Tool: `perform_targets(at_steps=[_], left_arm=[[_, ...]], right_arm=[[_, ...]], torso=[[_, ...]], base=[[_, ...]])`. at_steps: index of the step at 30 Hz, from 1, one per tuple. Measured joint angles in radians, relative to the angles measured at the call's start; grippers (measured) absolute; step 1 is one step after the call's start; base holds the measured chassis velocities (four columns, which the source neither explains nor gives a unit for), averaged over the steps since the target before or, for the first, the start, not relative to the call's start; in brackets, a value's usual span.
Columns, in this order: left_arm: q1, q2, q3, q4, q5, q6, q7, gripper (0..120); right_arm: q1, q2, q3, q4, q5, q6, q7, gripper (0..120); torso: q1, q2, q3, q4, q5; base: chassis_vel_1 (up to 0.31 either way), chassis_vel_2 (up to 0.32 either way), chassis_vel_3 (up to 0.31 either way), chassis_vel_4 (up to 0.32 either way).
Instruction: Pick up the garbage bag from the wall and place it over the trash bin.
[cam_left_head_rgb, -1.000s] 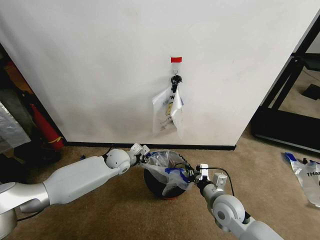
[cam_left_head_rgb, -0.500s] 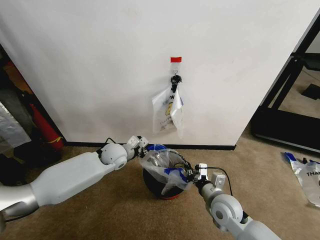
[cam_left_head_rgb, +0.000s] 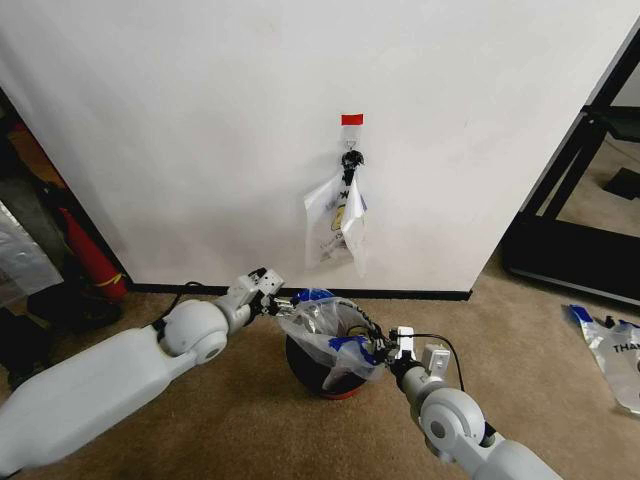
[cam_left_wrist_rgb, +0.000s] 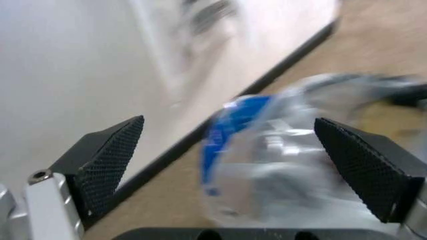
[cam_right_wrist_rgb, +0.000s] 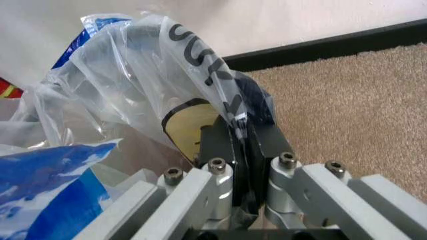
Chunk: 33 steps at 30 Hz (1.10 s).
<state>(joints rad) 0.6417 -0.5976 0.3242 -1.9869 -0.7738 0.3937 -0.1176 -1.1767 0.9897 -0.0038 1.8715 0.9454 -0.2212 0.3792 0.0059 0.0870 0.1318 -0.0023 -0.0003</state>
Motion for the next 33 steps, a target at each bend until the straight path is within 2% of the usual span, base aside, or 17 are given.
perform_targets(at_steps=[3, 5, 8, 9, 11, 15, 16, 18, 24, 33], left_arm=[[0.073, 0.041, -0.058, -0.071, -0.013, -0.026, 0.046, 100], [0.145, 0.077, -0.107, -0.117, 0.021, -0.052, 0.088, 100], [0.229, 0.108, -0.153, -0.119, 0.213, -0.137, 0.155, 100], [0.229, 0.108, -0.153, -0.119, 0.213, -0.137, 0.155, 100], [0.247, 0.118, -0.155, -0.082, 0.349, -0.201, 0.199, 100], [0.190, 0.115, -0.067, -0.008, 0.512, -0.303, 0.265, 99], [0.190, 0.115, -0.067, -0.008, 0.512, -0.303, 0.265, 99], [0.149, 0.108, -0.004, 0.012, 0.571, -0.355, 0.293, 98], [0.100, 0.084, 0.077, 0.039, 0.609, -0.391, 0.322, 97], [0.047, 0.045, 0.129, 0.091, 0.623, -0.398, 0.294, 77]], right_arm=[[0.000, -0.002, 0.000, 0.001, 0.000, -0.002, 0.001, 1], [0.002, -0.003, -0.001, 0.001, 0.000, -0.002, 0.003, 1], [0.003, -0.003, -0.004, 0.001, 0.000, -0.003, 0.004, 1], [0.003, -0.003, -0.004, 0.001, 0.000, -0.003, 0.004, 1], [0.004, -0.003, -0.007, 0.001, -0.001, -0.003, 0.004, 1], [0.005, -0.001, -0.010, 0.001, -0.004, -0.004, 0.007, 1], [0.005, -0.001, -0.010, 0.001, -0.004, -0.004, 0.007, 1], [0.004, -0.002, -0.010, 0.002, -0.005, -0.004, 0.007, 1], [0.002, -0.006, -0.008, 0.005, -0.004, -0.005, 0.008, 1], [0.010, -0.007, -0.011, 0.001, 0.000, -0.006, 0.009, 1]], torso=[[0.000, 0.000, 0.000, -0.0001, 0.0000], [0.000, 0.000, 0.000, 0.0002, 0.0005], [0.000, 0.000, 0.000, 0.0003, 0.0001], [0.000, 0.000, 0.000, 0.0003, 0.0001], [0.000, 0.000, 0.000, 0.0001, -0.0001], [0.000, 0.000, 0.000, 0.0001, 0.0000], [0.000, 0.000, 0.000, 0.0001, 0.0000], [0.000, 0.000, 0.000, -0.0002, 0.0000], [0.000, 0.000, 0.000, -0.0001, 0.0003], [0.000, 0.000, 0.000, 0.0000, 0.0004]], base=[[0.000, 0.000, 0.000, 0.000], [0.000, 0.000, 0.000, 0.000], [0.000, 0.000, 0.000, 0.000], [0.000, 0.000, 0.000, 0.000], [0.000, 0.000, 0.000, 0.000], [0.000, 0.000, 0.000, 0.000], [0.000, 0.000, 0.000, 0.000], [0.000, 0.000, 0.000, 0.000], [0.000, 0.000, 0.000, 0.000], [0.000, 0.000, 0.000, 0.000]])
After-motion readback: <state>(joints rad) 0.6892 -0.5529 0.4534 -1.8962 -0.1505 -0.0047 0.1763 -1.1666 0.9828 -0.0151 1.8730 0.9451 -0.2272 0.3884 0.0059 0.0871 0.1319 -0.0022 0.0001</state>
